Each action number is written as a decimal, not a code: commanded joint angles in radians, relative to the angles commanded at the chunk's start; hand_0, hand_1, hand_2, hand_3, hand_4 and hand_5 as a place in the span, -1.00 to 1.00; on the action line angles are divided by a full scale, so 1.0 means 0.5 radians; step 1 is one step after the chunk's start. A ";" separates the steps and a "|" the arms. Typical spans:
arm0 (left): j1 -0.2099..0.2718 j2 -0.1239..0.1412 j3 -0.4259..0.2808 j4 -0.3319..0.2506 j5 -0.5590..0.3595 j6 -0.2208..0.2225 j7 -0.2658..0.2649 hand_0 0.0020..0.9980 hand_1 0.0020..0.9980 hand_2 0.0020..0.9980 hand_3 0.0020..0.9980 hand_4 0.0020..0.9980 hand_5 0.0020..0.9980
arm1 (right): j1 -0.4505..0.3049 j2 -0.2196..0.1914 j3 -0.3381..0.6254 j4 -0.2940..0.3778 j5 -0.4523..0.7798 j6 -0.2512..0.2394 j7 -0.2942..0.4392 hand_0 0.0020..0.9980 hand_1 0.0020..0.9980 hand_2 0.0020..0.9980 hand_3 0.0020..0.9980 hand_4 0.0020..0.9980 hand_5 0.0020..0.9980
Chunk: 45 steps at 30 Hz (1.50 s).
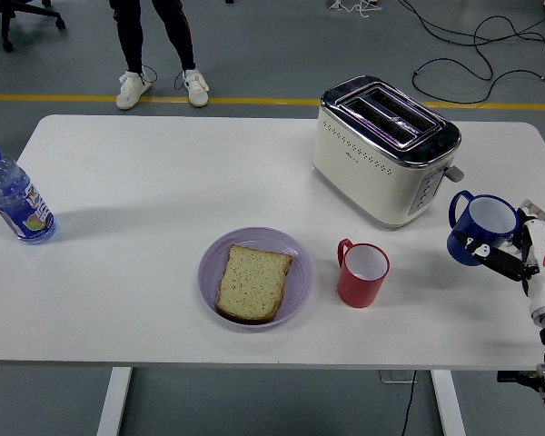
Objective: Pick up the cup,pour liquid into bread,place the cup on the desk
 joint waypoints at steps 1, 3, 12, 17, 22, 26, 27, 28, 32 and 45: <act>0.002 0.001 0.003 0.000 0.000 0.000 0.000 0.35 0.43 0.49 0.34 -0.14 0.89 | -0.005 0.008 -0.001 -0.016 -0.013 -0.001 0.009 0.11 -0.12 0.09 0.11 0.12 -0.97; 0.004 0.003 0.013 0.000 -0.005 0.000 -0.002 0.35 0.43 0.49 0.34 -0.14 0.89 | -0.014 0.024 0.004 -0.042 -0.038 -0.003 0.023 0.11 -0.12 0.09 0.11 0.12 -0.97; 0.000 0.003 0.013 0.000 -0.010 -0.001 -0.002 0.35 0.43 0.49 0.34 -0.14 0.89 | -0.022 0.079 -0.011 -0.139 -0.046 -0.011 0.068 0.12 -0.12 0.09 0.11 0.11 -0.99; -0.006 0.003 0.011 0.000 -0.009 -0.001 -0.002 0.35 0.43 0.48 0.34 -0.14 0.89 | -0.006 0.091 -0.022 -0.170 -0.040 -0.007 0.081 0.13 -0.11 0.09 0.12 0.11 -0.98; -0.011 0.003 0.017 0.000 -0.024 0.000 -0.006 0.35 0.43 0.48 0.33 -0.14 0.88 | 0.000 0.092 -0.044 -0.193 -0.028 -0.006 0.085 0.16 -0.11 0.09 0.11 0.12 -0.98; -0.014 0.003 0.024 0.000 -0.033 0.000 -0.008 0.35 0.42 0.48 0.33 -0.14 0.88 | 0.012 0.099 -0.068 -0.215 -0.024 -0.002 0.086 0.16 -0.10 0.10 0.11 0.13 -0.98; -0.017 0.003 0.027 0.000 -0.037 0.000 -0.009 0.35 0.42 0.48 0.33 -0.14 0.88 | 0.017 0.100 -0.076 -0.220 -0.022 0.000 0.087 0.16 -0.10 0.10 0.11 0.13 -0.98; -0.020 0.003 0.024 0.000 -0.038 0.000 -0.009 0.35 0.42 0.48 0.33 -0.14 0.88 | 0.023 0.102 -0.084 -0.225 -0.021 0.000 0.088 0.16 -0.10 0.10 0.11 0.13 -0.98; -0.024 0.003 0.006 0.000 -0.019 -0.001 -0.005 0.35 0.42 0.48 0.33 -0.14 0.88 | 0.039 0.109 -0.116 -0.253 -0.011 0.000 0.092 0.21 -0.07 0.10 0.11 0.14 -0.97; -0.030 0.002 -0.004 0.000 -0.018 0.000 -0.004 0.35 0.42 0.48 0.32 -0.13 0.87 | 0.082 0.125 -0.179 -0.332 0.019 -0.004 0.112 0.30 0.01 0.13 0.13 0.16 -0.91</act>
